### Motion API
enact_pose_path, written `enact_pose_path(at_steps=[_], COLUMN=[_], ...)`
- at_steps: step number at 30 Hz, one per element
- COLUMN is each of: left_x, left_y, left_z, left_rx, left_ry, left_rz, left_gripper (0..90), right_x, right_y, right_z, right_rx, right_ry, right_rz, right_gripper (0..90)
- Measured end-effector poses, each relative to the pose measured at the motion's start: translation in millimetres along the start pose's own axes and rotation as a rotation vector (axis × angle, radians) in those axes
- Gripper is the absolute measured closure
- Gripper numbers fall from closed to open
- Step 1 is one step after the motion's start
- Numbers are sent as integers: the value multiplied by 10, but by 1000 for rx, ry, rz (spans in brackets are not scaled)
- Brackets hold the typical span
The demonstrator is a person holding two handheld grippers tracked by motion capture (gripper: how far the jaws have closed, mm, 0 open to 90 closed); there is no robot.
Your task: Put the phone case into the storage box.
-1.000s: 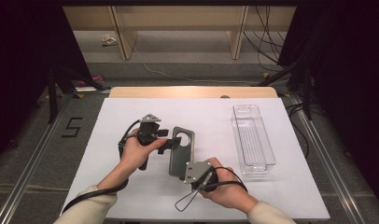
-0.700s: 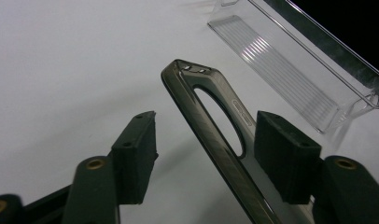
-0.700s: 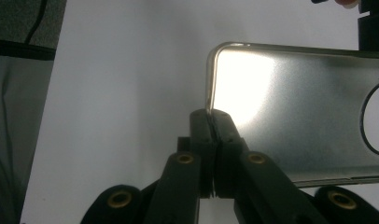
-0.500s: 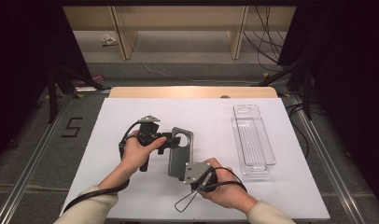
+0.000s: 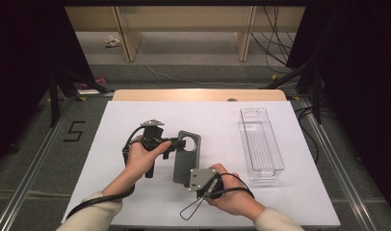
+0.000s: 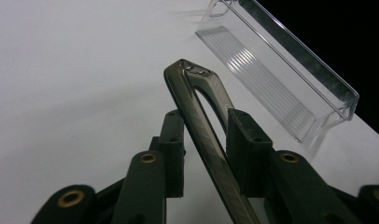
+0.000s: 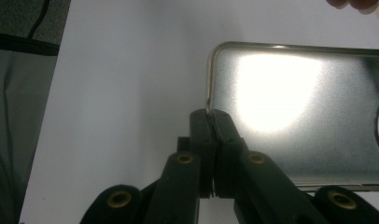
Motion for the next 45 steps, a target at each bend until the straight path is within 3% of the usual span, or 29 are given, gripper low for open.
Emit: enact_pose_path(at_steps=[6, 7, 11, 13, 14, 15, 16, 27, 37, 45], left_x=[-48, -61, -149, -199, -213, -222, -226, -186, -183, -170], left_y=[16, 23, 53, 64, 71, 76, 79, 114, 168, 194], left_z=[15, 20, 49, 63, 68, 72, 75, 71, 65, 59], left_rx=[-26, -34, -77, -86, -97, -110, -116, -170, -210, -220], left_ry=[4, 12, 25, -26, -39, -37, -44, -117, -175, -180], left_rz=[-19, -28, -78, -64, -62, -62, -53, 15, 43, 55], left_gripper=[730, 742, 803, 812, 813, 813, 813, 811, 812, 811], right_x=[-1, 12, 13, 5, 8, -20, -20, -193, -380, -532], right_y=[-44, -45, -90, -113, -109, -83, -83, 44, 211, 324], right_z=[-19, -22, -30, -36, -41, -31, -31, -12, -29, -97], right_rx=[13, 23, 32, 24, 27, 4, 4, -137, -271, -343], right_ry=[16, -1, 25, 33, 25, 4, 4, -174, -392, -525], right_rz=[-13, -11, -26, -40, -43, -75, -75, -157, -211, -284], right_gripper=[894, 894, 888, 869, 852, 779, 779, 426, 322, 281])
Point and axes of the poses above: each handheld gripper's, and its own axes: y roughly backward along the jaws, z roughly out of its top, x roughly to its left, the point moved 3 cm from there along -y, roughly forward along the jaws, and after that the axes turned 8 degrees about -y, right-handed, at the moved point
